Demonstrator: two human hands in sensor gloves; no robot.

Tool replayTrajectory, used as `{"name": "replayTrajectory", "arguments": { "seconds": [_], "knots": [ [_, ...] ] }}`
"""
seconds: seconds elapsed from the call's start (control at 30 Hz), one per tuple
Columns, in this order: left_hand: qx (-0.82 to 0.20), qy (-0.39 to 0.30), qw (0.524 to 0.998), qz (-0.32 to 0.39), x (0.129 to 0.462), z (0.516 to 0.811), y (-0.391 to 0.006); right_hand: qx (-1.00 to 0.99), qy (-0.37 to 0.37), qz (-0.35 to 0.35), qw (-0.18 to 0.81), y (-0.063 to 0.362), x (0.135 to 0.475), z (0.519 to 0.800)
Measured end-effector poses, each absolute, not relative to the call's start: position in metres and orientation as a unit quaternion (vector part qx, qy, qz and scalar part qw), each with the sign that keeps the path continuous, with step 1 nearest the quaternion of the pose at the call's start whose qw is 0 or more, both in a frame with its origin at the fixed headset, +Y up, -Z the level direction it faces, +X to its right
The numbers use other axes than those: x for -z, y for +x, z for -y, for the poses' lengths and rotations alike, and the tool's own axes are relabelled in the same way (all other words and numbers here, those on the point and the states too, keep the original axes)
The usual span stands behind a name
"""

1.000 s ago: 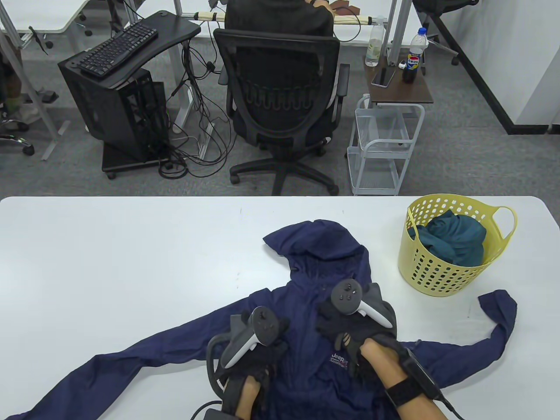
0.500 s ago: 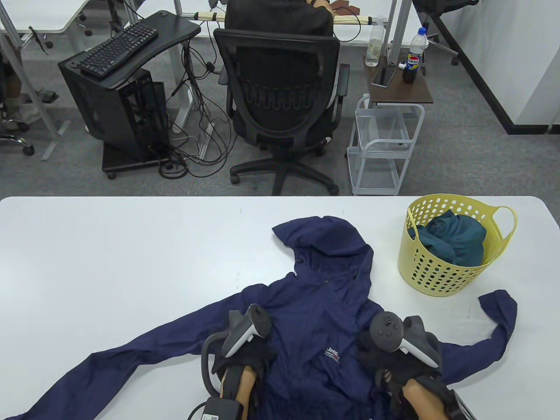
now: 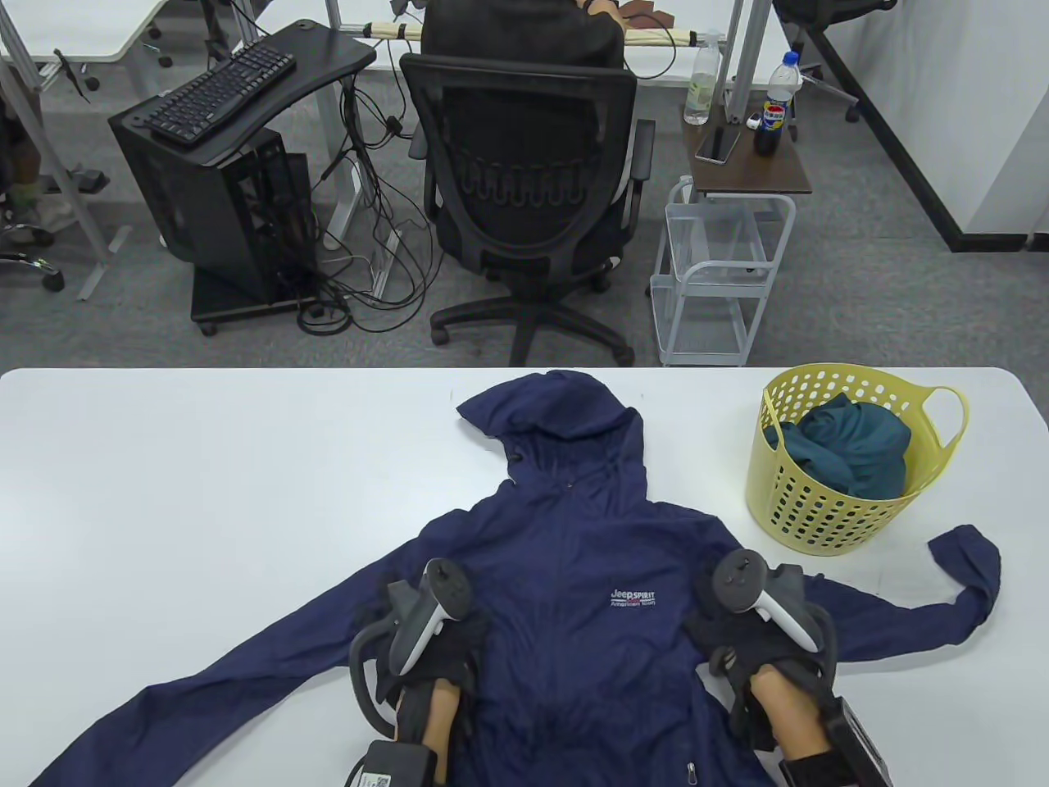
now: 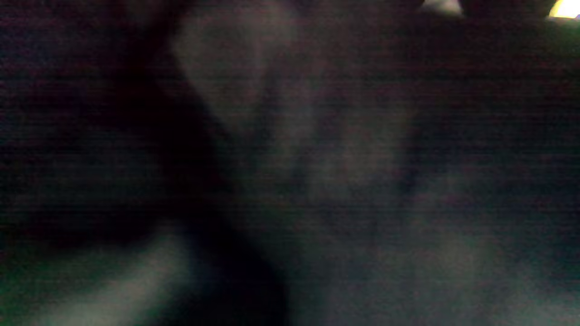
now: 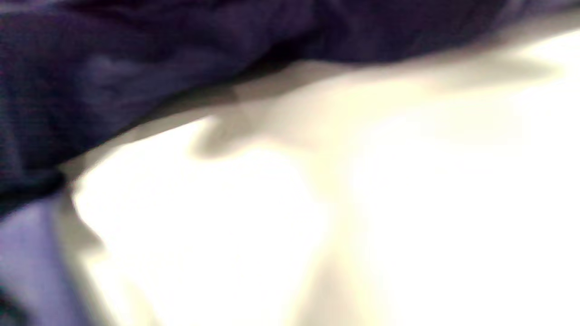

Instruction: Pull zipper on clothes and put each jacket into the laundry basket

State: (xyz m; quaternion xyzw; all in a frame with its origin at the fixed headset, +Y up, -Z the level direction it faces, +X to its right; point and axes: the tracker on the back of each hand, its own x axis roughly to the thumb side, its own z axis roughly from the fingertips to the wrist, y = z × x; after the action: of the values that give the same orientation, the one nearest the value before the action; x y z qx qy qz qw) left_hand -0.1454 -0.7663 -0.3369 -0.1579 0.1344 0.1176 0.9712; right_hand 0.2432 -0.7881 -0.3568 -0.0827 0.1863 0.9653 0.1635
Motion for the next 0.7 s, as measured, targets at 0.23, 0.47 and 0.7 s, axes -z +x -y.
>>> {"name": "replayTrajectory", "arguments": {
  "seconds": [0.23, 0.47, 0.7],
  "knots": [
    [-0.177, -0.144, 0.964, -0.136, 0.308, 0.72, -0.159, -0.978, -0.023, -0.086, 0.191, 0.244, 0.332, 0.745],
    [-0.17, -0.323, 0.931, -0.011, 0.309, 0.748, -0.146, -0.965, 0.094, -0.203, 0.14, 0.198, 0.305, 0.743],
    [-0.163, -0.384, 0.909, -0.018, 0.323, 0.783, -0.151, -0.955, 0.059, -0.27, 0.106, 0.203, 0.316, 0.764]
  ]
}}
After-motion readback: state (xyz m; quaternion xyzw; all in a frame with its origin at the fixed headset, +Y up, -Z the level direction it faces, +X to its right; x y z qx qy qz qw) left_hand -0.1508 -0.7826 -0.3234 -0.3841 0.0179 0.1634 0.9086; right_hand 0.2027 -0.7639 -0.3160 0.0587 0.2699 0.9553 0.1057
